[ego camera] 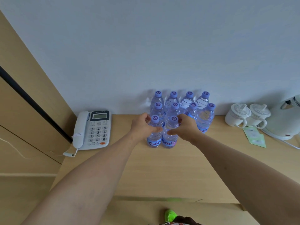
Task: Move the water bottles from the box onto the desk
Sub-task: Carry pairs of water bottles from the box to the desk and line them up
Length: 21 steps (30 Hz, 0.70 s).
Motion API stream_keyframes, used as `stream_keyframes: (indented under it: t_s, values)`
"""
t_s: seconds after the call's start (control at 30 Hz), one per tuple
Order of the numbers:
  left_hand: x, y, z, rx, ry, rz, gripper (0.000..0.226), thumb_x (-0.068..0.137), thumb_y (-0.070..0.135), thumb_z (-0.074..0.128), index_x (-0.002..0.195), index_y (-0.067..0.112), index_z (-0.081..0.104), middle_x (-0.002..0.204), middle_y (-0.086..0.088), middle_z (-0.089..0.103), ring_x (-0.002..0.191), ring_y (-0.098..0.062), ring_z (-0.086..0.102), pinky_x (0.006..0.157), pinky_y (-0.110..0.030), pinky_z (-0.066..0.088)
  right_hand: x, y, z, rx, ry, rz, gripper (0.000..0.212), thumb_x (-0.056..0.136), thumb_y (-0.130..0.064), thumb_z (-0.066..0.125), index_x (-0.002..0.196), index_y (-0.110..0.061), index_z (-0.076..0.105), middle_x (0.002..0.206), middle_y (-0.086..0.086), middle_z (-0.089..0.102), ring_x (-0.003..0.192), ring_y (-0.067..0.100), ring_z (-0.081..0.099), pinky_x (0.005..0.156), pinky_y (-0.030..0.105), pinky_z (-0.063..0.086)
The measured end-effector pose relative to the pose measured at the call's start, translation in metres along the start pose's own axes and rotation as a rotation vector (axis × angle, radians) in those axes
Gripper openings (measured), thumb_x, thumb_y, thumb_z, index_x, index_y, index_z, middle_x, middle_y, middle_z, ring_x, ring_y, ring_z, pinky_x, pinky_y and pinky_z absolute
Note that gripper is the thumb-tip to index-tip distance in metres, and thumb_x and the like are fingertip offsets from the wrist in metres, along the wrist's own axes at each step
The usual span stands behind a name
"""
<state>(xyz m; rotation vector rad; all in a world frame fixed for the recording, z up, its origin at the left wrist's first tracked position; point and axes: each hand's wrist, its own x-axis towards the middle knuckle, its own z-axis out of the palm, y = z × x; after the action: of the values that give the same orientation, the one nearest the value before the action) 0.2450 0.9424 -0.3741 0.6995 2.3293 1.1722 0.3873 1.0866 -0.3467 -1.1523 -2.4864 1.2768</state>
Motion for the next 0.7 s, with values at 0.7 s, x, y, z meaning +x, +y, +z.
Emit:
stream_keyframes:
  t_s: [0.7]
  values:
    - [-0.0051, 0.0013, 0.0010, -0.031, -0.015, -0.014, 0.056, 0.058, 0.042, 0.095, 0.099, 0.026, 0.061, 0.098, 0.015, 0.061, 0.086, 0.000, 0.057, 0.065, -0.021, 0.044, -0.0028, -0.0022, 0.0003, -0.022, 0.010, -0.006, 0.066, 0.066, -0.015, 0.092, 0.122, -0.011, 0.057, 0.114, 0.006, 0.061, 0.106, 0.026, 0.060, 0.090, 0.043, 0.055]
